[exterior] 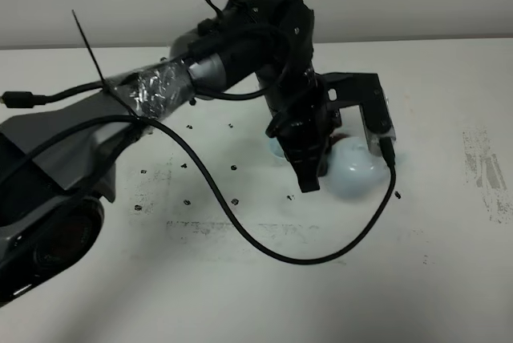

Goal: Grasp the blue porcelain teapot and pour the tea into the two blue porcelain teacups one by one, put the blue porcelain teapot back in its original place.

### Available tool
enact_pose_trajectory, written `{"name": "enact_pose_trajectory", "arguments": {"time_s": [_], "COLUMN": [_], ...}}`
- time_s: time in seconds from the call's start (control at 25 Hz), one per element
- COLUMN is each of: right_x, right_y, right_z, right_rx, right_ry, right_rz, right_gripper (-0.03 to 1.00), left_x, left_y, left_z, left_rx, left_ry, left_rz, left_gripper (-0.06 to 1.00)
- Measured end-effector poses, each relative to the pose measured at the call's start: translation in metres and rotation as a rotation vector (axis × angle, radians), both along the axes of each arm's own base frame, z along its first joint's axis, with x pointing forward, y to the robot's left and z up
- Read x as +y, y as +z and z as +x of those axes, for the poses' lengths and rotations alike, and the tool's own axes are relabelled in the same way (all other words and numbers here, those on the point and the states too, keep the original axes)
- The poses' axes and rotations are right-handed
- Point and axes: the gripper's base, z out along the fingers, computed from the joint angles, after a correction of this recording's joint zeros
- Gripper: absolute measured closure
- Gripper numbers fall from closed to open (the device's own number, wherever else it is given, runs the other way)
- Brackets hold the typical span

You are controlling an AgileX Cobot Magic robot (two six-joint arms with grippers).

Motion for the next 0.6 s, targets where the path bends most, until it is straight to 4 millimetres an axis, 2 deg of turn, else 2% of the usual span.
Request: {"name": "enact_pose_trajectory", "arguments": {"time_s": [0.28,0.6], "right_x": [0.000,0.000], "right_y": [0.000,0.000], "right_z": [0.000,0.000], "right_rx": [0.000,0.000], "right_ry": [0.000,0.000], "right_rz": [0.000,0.000], "right_gripper": [0.41,0.41], "left_x": [0.047,0.071], "left_y": [0.030,0.058], "left_z": [0.030,0.034], "left_rx": [-0.030,-0.090], "left_ry": [0.154,0.209], "left_rz": [-0.046,-0.055], "left_gripper": [0.91,0.91]}}
